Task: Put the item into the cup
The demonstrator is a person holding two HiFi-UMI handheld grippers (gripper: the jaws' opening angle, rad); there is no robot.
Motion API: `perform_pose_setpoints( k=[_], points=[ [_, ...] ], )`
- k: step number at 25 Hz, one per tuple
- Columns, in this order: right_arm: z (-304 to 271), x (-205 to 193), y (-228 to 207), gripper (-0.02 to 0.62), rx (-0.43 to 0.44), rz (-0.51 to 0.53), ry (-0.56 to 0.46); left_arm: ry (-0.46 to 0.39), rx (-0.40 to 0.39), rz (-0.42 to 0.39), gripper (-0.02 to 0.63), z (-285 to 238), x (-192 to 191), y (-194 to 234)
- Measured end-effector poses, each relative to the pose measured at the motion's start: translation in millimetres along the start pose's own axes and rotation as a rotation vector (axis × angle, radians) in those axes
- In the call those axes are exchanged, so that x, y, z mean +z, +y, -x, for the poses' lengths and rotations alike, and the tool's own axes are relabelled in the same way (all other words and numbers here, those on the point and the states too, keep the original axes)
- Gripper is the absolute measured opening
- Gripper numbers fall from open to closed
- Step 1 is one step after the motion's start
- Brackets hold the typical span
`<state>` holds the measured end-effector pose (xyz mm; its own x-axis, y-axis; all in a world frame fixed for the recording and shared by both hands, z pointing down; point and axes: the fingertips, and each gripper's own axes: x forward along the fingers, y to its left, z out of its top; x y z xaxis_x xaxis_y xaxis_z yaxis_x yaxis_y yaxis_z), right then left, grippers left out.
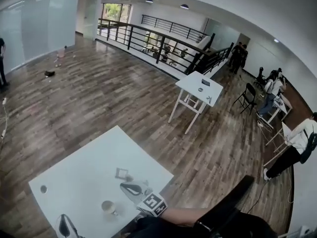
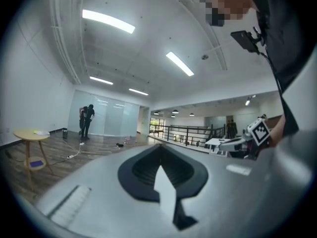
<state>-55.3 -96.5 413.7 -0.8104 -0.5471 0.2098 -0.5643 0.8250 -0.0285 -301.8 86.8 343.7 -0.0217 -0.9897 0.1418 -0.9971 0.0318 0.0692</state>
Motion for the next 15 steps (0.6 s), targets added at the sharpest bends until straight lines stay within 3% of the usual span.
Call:
perform_pose_setpoints(
  k=[6, 11, 15],
  points=[
    [9, -18, -42, 0.002, -0.068, 0.016, -0.021, -0.035, -0.042, -0.005, -0.002, -34, -18, -19],
    [21, -52, -50, 0.002, -0.108, 0.009, 0.0, -0.05, -0.074, -0.008, -0.002, -58, -31, -35],
    [40, -54, -75, 0.002, -0.158, 0.014, 0.003, -0.069, -0.086, -0.029, -0.002, -76, -15, -49]
  ],
)
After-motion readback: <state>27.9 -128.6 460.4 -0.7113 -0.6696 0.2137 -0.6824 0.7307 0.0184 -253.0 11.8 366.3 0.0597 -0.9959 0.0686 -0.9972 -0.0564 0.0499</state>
